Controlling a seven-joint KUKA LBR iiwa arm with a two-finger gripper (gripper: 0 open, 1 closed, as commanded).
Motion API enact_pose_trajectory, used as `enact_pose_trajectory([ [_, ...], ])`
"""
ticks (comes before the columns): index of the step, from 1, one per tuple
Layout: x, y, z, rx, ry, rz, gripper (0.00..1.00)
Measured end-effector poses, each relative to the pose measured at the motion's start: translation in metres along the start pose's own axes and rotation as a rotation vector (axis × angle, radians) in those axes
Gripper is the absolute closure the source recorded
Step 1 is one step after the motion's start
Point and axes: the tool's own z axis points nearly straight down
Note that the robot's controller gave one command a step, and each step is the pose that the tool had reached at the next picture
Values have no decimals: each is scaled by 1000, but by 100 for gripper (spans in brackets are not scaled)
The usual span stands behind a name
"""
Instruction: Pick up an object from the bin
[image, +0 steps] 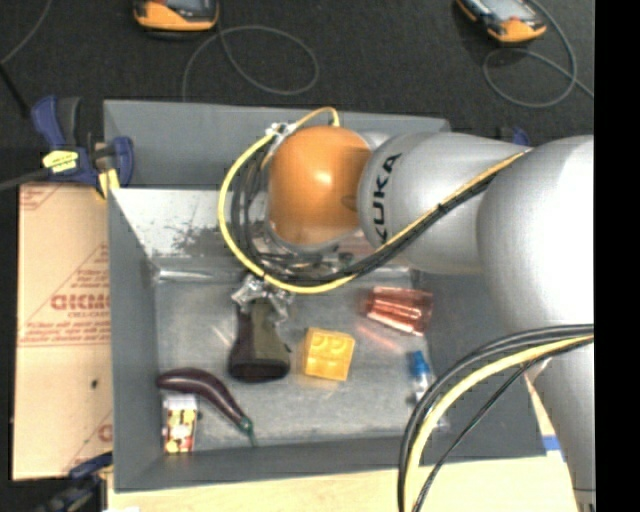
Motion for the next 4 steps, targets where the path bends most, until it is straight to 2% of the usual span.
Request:
enact_pose_trajectory([
  [4,0,-1,-38,2,-3,4,100],
])
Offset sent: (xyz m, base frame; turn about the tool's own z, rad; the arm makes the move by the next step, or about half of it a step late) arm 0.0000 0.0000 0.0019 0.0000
